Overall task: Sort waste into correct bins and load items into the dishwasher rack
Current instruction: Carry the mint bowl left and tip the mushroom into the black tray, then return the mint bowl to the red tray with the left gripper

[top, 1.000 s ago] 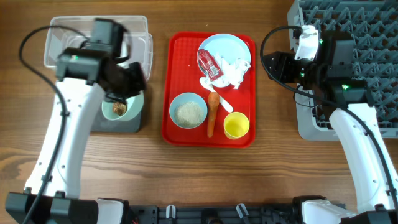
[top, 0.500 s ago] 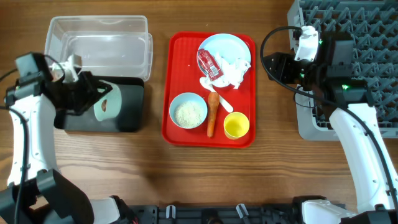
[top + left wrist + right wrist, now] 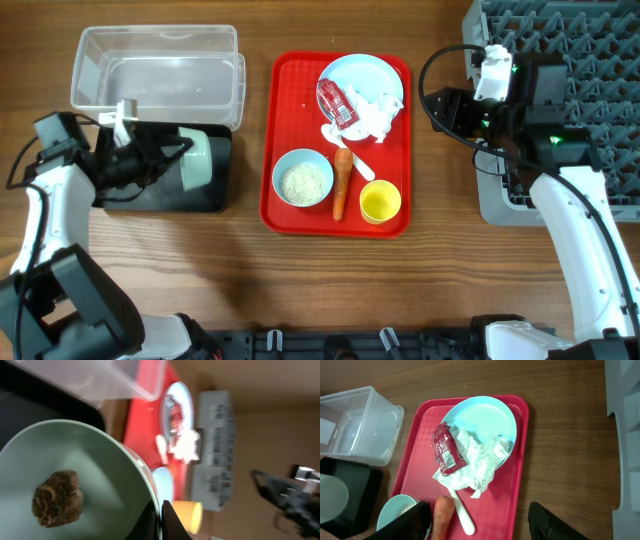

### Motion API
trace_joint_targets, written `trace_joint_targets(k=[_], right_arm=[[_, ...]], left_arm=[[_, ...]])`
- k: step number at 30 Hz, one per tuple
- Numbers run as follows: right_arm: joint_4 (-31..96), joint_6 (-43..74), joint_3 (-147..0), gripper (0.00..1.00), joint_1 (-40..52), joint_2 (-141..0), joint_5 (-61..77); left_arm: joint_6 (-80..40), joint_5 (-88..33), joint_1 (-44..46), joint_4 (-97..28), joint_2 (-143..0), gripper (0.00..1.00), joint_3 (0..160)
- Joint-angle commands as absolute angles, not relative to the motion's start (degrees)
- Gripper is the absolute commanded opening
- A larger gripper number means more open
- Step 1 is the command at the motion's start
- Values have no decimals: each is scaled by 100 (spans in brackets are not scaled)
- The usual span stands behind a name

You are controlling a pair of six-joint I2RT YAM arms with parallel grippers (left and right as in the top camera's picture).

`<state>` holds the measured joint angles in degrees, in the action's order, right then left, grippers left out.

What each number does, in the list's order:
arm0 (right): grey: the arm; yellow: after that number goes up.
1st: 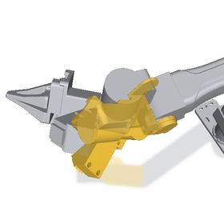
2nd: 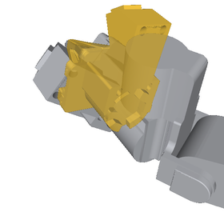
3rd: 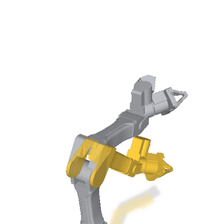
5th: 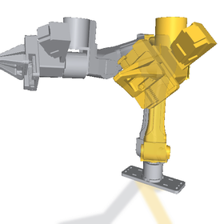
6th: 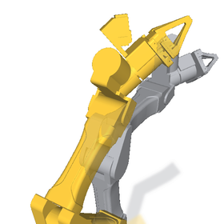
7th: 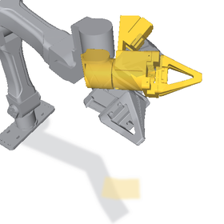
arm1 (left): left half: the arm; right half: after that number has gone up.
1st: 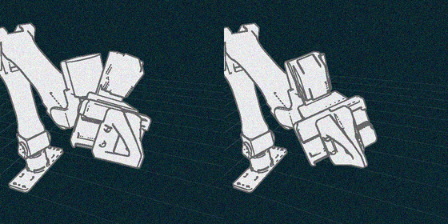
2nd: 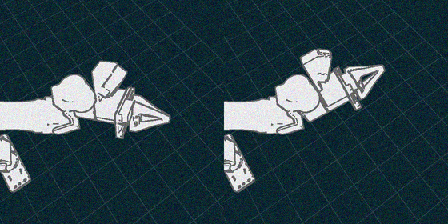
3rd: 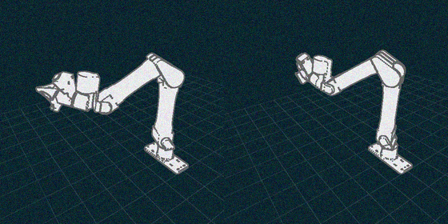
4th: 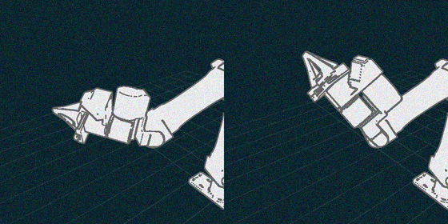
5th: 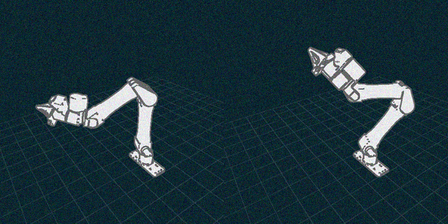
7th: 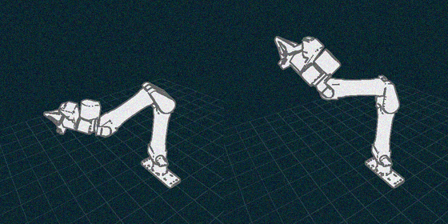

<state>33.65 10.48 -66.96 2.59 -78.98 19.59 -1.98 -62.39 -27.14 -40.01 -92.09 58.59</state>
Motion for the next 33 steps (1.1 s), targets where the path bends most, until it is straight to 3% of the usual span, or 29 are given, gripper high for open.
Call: trace_joint_targets(k=[1, 5, 15, 25, 30, 33], right_arm=[[3387, 1044, -6785, 65, 266, -7900, 1752], [3395, 1044, -6785, 65, 268, -7902, 1752], [3393, 1044, -6785, 65, 268, -7902, 1752], [3393, 1044, -6785, 65, 268, -7902, 1752], [3371, 1044, -6785, 65, 268, -7902, 1752], [3378, 1052, -6785, 65, 268, -7902, 1754]], left_arm=[[-237, -7664, -3144, -3942, -9323, 4, 5828], [-239, -8468, -3520, -3986, -9356, 4, 5828], [-239, -9002, -3612, -3931, -9356, 4, 5828], [-690, -8892, -3597, -3844, -9343, 4, 5850], [-694, -8538, -3050, -3830, -9032, 4, 6211], [-987, -7387, -2108, -3828, -8597, 4, 6801]])
